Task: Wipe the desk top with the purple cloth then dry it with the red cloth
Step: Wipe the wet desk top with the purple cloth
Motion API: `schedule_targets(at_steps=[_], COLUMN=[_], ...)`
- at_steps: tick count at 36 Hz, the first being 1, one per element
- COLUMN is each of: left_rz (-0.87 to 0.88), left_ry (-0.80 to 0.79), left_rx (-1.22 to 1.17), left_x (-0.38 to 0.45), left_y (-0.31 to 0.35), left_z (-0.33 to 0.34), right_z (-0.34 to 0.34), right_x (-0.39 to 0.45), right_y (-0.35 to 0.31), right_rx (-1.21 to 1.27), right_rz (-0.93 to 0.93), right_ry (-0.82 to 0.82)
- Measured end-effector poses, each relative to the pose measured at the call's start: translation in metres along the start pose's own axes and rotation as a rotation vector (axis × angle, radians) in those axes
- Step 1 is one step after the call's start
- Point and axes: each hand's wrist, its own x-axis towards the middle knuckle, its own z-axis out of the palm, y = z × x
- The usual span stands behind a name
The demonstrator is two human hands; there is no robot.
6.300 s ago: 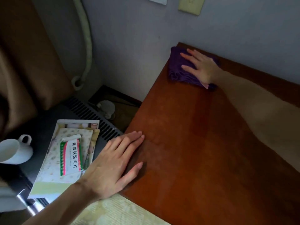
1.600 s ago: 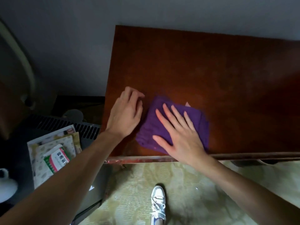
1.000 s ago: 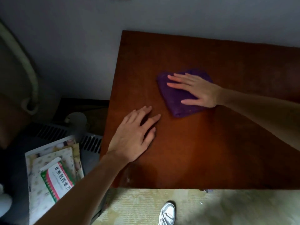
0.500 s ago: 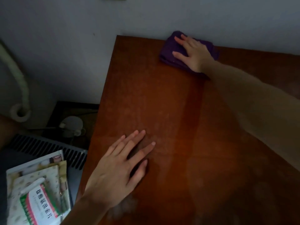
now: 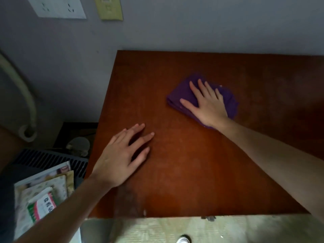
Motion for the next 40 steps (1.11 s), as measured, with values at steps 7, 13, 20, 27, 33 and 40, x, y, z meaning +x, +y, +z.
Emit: schedule_targets(at_steps=[7,13,20,27,33,40], left_rz=[-0.016,-0.027,-0.069,0.058,0.068,0.044], left_ry=[0.014,0.146,0.137,0.039,-0.068,-0.12], left_rx=[0.168,0.107,-0.007,0.053,0.078,0.057], left_x=[-0.002,0.015,0.05,0.067,0.07,0.072], left_y=[0.016,0.058,0.085,0.091,0.091,0.09], left_z=[-0.004,0.007,0.027,0.042,0.038,0.035], right_z=[0.002,0.002,-0.023,-0.029,-0.039,-0.042], right_x=[-0.149,-0.227,-0.177,-0.058,0.045,0.148], right_y=[0.009,0.015,0.067,0.122,0.143,0.154], right_rx=[-0.032,-0.067,-0.056,-0.076,-0.096,-0.116], right_rz=[-0.086,-0.177,-0.517,-0.569,-0.572,-0.586], right_ry=[0.025,0.013,-0.155,-0.109,-0.156,-0.183])
